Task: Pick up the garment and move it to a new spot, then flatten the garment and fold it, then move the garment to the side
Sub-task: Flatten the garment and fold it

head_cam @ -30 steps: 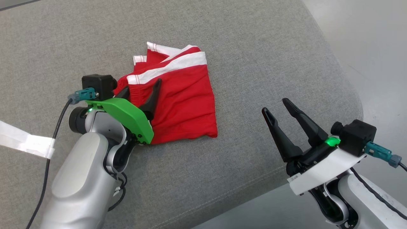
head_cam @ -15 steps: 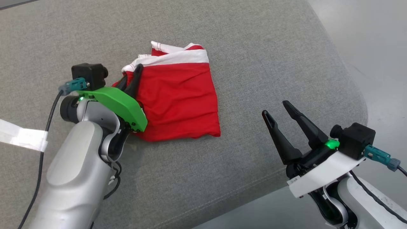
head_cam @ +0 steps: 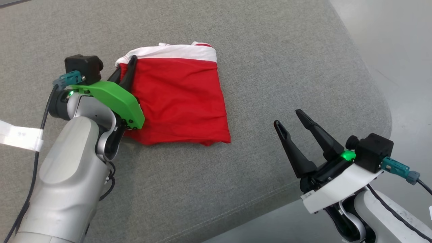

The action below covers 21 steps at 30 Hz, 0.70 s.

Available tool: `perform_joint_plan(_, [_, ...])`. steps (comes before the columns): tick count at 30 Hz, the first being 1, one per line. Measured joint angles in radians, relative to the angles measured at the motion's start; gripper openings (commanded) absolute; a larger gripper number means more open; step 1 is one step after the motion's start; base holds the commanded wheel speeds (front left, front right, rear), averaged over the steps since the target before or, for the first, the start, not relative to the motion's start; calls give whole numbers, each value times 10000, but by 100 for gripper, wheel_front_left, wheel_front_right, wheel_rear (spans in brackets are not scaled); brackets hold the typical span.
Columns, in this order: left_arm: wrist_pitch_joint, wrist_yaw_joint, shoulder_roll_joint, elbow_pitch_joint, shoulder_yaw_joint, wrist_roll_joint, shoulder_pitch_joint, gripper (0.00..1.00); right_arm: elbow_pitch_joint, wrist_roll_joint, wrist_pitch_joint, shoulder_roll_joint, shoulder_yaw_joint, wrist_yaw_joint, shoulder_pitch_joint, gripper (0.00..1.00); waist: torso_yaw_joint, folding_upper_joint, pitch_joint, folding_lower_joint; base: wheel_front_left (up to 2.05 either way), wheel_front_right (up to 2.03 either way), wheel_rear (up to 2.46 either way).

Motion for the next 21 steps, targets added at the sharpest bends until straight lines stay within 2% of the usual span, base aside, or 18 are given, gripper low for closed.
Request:
perform_joint_plan(6, [-176, -86, 205, 477, -186, 134, -87, 12, 54, 0, 4, 127, 150, 27, -1, 100, -104, 0, 106, 0, 0, 0, 0])
perform_joint_plan(7, [-174, -88, 207, 558, -245, 169, -160, 18, 69, 0, 4, 127, 163, 29, -1, 100, -116, 0, 119, 0, 0, 0, 0])
perform_joint_plan(9, [-174, -92, 209, 698, -334, 334, -271, 40, 107, 0, 4, 127, 201, 56, -3, 100, -136, 0, 140, 0, 0, 0, 0])
perform_joint_plan(11, [-178, -98, 211, 876, -441, 405, -337, 57, 140, -2, 6, 130, 226, 77, -8, 100, -157, 0, 155, 0, 0, 0, 0])
perform_joint_plan(12, [-242, -100, 217, 966, -499, 422, -340, 80, 174, -4, 6, 136, 244, 115, -14, 100, -170, 0, 155, 0, 0, 0, 0])
perform_joint_plan(14, [-280, -102, 236, 1127, -639, 454, -342, 97, 203, -12, 8, 140, 263, 113, -17, 100, -198, 0, 137, 0, 0, 0, 0])
perform_joint_plan(21, [-493, -180, 382, 1605, -1072, 796, -357, 100, 428, -12, 8, 142, 242, 113, -16, 100, -161, 0, -62, 0, 0, 0, 0])
